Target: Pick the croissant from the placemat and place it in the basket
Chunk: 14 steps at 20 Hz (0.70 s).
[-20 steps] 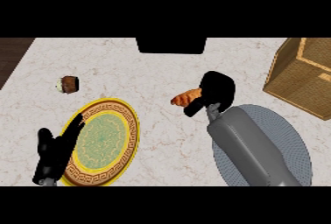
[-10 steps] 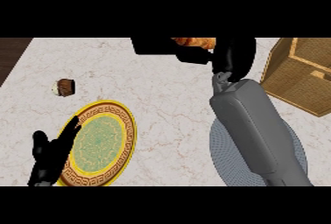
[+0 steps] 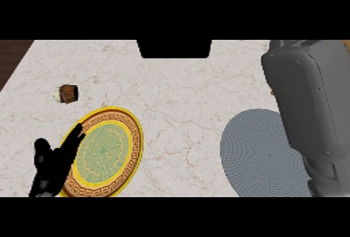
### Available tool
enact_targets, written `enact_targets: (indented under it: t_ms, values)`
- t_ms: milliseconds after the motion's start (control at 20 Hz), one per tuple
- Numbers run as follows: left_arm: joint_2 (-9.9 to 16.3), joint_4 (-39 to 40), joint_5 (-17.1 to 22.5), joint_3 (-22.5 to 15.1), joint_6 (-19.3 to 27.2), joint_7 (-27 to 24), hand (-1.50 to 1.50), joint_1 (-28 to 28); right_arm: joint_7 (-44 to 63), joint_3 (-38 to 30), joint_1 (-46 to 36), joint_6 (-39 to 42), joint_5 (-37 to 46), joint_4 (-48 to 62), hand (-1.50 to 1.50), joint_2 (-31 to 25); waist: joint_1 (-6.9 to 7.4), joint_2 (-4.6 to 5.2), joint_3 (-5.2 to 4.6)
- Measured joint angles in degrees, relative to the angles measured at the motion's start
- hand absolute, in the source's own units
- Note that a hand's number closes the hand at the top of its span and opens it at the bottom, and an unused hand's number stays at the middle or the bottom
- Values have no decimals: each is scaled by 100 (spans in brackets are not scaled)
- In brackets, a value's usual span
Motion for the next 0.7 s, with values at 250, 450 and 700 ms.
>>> enact_targets:
  t_ms: [250, 450, 700]
  values:
    - [9, -20, 54, 48, -79, -55, 0, 22, -72, -574, -252, 206, -123, 199, 150, -506, 3, 8, -11]
    - [-25, -55, 37, 42, -75, -50, 0, 30, -228, -913, -345, 305, -294, 467, 150, -847, 16, 15, -14]
    - [-34, -98, -3, 31, -86, -20, 0, 37, -561, -1190, -301, 361, -480, 974, 150, -1256, 39, 28, -20]
